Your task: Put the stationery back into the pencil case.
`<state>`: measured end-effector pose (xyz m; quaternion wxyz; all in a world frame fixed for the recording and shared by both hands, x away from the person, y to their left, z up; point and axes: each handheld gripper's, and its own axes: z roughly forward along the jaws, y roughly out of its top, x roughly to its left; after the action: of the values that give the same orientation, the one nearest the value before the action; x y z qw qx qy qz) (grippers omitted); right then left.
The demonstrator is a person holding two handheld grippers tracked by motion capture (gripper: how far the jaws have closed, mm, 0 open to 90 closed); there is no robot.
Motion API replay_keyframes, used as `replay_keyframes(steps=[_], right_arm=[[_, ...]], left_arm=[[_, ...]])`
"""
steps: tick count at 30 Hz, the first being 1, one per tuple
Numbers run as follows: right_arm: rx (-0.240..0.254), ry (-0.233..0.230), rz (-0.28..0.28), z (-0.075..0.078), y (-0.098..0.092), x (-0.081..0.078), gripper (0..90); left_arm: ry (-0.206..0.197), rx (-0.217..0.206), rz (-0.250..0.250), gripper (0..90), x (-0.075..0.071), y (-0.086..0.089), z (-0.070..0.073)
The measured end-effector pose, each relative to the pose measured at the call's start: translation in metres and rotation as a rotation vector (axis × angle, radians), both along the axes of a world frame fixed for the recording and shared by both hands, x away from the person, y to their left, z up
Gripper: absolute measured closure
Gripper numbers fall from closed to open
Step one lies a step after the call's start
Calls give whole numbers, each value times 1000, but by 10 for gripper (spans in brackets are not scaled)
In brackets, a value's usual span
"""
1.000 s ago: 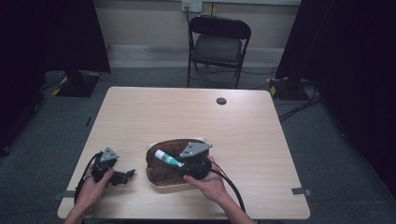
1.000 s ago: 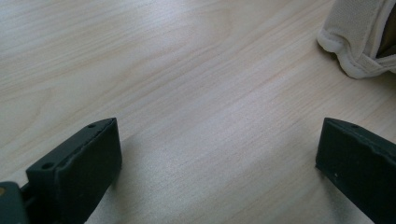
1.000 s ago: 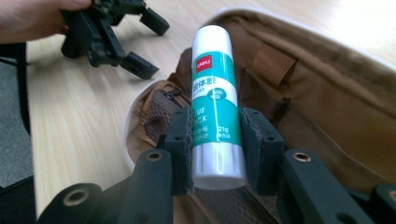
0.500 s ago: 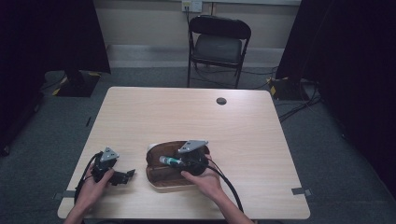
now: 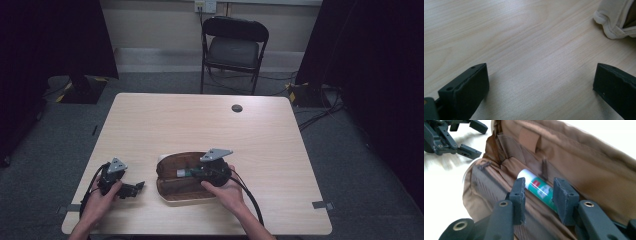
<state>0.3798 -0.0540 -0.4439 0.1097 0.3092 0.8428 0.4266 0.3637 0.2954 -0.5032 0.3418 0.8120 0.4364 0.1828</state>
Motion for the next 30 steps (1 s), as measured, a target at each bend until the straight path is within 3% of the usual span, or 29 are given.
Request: replay_keyframes(steps=[9, 21, 30], right_arm=[[26, 3, -44, 3, -22, 1, 626], [63, 1, -70, 3, -51, -11, 573], [50, -23, -89, 2, -81, -22, 516]], left_arm=[[0, 2, 0, 0, 0, 0, 0], [1, 2, 10, 0, -2, -1, 0], [-1, 4, 12, 0, -6, -1, 0]])
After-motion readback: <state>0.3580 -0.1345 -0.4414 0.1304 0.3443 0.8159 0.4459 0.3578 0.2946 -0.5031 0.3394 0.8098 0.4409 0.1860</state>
